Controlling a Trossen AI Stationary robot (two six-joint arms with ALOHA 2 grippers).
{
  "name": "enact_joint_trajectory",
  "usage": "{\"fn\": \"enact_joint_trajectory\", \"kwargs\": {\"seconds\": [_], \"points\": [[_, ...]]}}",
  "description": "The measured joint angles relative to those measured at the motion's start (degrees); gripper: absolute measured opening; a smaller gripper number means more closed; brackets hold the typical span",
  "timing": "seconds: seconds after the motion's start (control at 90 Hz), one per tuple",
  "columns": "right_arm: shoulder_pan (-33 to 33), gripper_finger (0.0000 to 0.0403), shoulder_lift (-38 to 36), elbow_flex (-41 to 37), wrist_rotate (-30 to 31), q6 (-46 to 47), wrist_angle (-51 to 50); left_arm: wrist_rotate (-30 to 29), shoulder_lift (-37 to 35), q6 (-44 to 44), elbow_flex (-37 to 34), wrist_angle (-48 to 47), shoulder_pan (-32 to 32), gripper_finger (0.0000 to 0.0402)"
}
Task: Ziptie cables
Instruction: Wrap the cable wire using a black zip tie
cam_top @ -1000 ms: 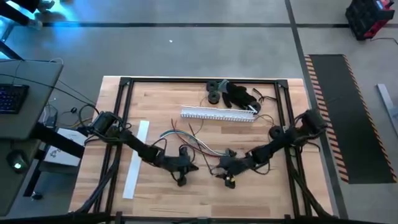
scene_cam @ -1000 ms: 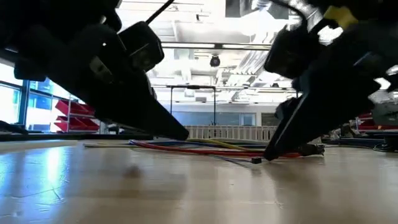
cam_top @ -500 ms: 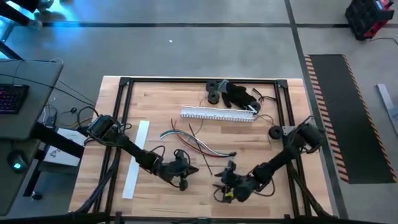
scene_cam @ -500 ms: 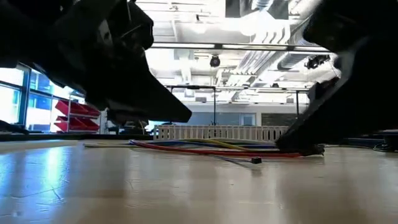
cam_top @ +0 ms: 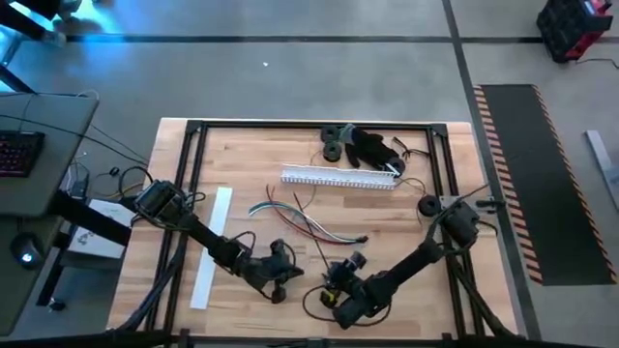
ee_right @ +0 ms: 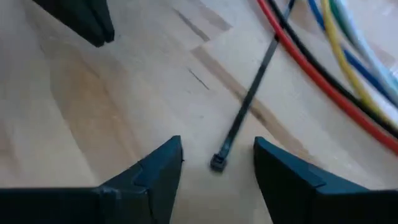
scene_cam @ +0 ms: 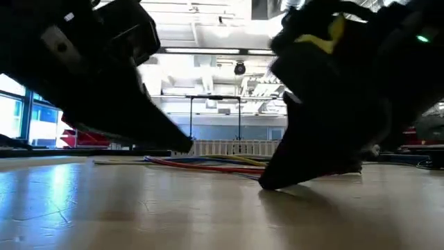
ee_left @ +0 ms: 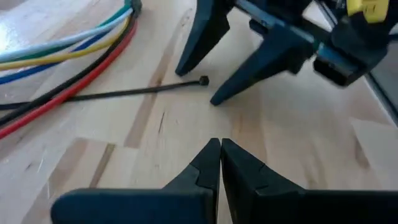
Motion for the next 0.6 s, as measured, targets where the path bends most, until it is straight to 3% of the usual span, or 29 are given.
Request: {"fn": "enact_joint_trajectory", "kwargs": {"seconds": [0.211, 0.344, 0.6], "points": [[0.9, 0.0015, -0.4, 2.7, 0.3, 1.0, -4.1, -1.6, 0.0, 0.4, 0.0, 0.1, -0.2, 0.0], [0.7, 0.0006, -0.6, 7.2, -1.5, -2.8, -12.0, -3.6, 0.0, 7.5, 0.0, 1.2, -0.1, 0.0009], [-0.2, 0.0001, -0.8, 15.6, -1.3, -16.5, -21.9, -4.8, 0.3, 21.0, 0.0, 2.7, 2.3, 0.0068]]}}
